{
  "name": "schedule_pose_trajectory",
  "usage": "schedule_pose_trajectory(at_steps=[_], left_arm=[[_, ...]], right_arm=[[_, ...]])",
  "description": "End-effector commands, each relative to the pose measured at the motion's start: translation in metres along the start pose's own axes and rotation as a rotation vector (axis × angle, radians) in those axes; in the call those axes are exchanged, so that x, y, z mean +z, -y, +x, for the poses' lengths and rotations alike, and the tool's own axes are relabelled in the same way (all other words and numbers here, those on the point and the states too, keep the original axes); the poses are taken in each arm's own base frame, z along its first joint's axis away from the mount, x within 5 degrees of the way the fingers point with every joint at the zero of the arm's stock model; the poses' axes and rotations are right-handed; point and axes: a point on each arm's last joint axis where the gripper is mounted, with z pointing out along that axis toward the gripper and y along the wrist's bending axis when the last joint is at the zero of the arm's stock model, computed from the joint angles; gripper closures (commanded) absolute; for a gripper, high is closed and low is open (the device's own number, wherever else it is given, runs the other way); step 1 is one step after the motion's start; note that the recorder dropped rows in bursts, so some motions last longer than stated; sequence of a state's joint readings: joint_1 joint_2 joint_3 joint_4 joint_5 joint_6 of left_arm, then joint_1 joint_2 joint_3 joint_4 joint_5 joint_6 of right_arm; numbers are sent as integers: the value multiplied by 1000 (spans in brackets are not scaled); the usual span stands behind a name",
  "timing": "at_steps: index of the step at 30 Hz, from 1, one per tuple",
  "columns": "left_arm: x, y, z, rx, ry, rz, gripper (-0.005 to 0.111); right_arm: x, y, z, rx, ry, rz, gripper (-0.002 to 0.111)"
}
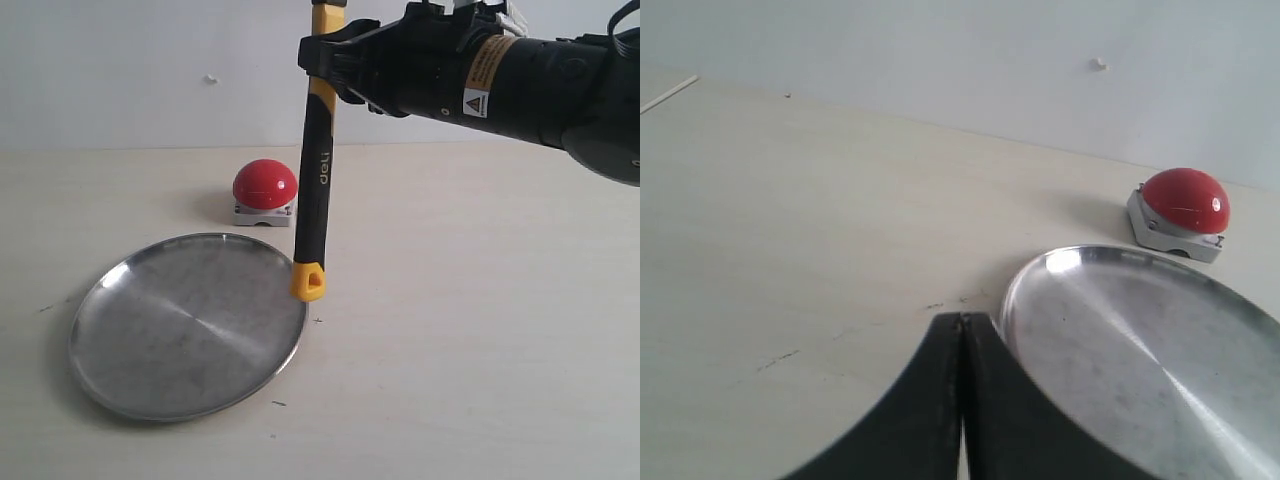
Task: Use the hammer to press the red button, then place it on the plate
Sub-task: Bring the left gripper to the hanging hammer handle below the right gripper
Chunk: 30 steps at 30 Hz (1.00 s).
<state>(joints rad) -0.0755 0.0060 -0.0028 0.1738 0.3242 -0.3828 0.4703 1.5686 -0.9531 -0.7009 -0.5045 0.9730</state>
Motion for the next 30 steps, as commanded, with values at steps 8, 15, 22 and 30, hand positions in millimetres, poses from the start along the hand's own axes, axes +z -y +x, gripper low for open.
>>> schedule_pose_trajectory(at_steps=[8,15,22,30], left_arm=[[-3,8,-19,38,218,88,107],[-16,19,-47,-255,526,297,107],[-41,34,-73,-253,840,560,107],[6,59,-95,-103,533,592,107]], right_arm=[[-4,-10,-11,-18,64,-75,108],[-4,-12,-12,-24,72,-93,108],[-4,-12,-12,-24,72,-93,108],[-4,-12,-12,-23,70,-93,108]])
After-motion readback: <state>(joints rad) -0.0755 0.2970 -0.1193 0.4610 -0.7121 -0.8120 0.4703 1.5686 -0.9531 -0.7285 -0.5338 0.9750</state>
